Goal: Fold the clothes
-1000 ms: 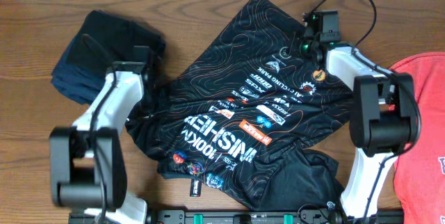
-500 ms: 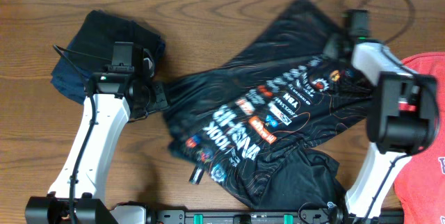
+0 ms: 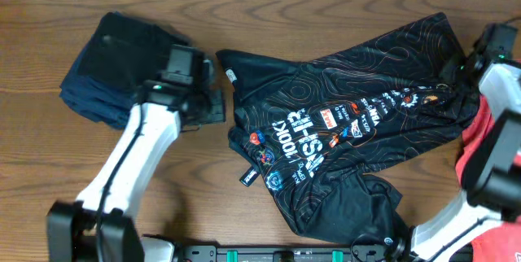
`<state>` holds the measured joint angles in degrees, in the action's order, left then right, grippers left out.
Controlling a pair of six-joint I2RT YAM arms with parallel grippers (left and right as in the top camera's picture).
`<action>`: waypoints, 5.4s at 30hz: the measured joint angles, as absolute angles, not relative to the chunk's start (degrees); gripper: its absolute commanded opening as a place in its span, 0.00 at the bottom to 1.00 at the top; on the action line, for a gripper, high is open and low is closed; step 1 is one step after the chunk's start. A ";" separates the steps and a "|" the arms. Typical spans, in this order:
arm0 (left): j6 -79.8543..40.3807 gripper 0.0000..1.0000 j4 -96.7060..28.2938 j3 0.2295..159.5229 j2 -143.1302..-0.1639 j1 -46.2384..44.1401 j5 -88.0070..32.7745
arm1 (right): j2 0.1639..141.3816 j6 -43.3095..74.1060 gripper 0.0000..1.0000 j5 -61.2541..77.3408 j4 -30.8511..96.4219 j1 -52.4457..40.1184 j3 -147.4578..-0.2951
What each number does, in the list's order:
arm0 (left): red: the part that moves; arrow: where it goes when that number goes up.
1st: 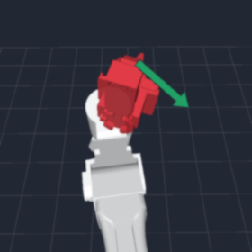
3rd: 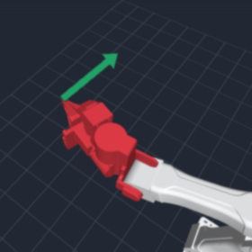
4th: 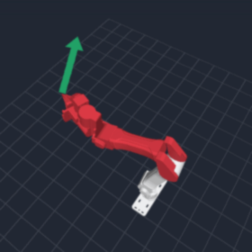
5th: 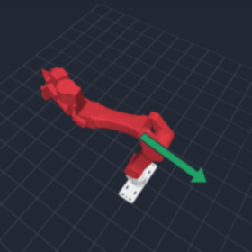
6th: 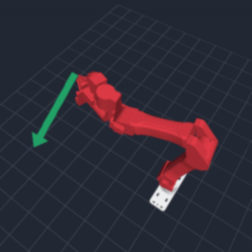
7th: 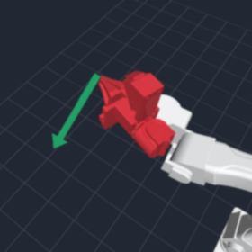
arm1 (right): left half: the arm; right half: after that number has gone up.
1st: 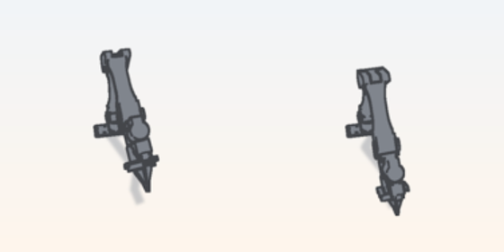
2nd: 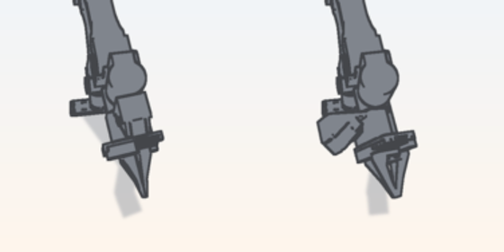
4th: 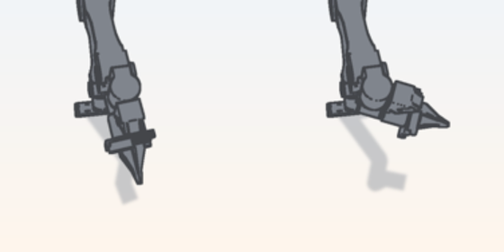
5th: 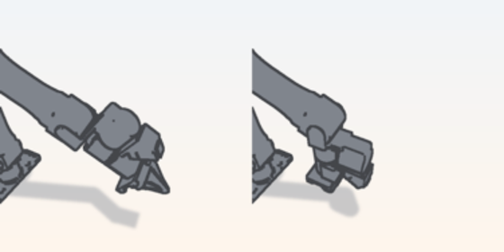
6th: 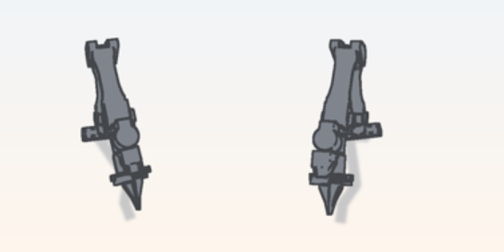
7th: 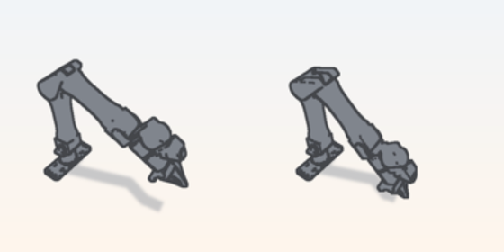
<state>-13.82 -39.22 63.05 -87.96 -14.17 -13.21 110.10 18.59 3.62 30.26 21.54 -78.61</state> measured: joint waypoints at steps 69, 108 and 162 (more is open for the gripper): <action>-6.02 0.06 -76.47 116.68 -127.04 -16.80 -12.67 | 82.11 17.34 0.26 0.99 57.41 2.94 -78.98; 0.03 0.48 -58.85 134.41 -134.37 -2.37 -8.64 | 82.11 19.33 0.39 -0.78 56.80 2.94 -78.98; -11.64 0.60 -92.27 106.10 -93.73 -24.12 -6.48 | 141.43 17.54 0.31 4.69 51.03 23.68 -133.78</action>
<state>-11.64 -92.27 106.10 -93.73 -24.12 -6.48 141.43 17.54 4.69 51.03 23.68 -133.78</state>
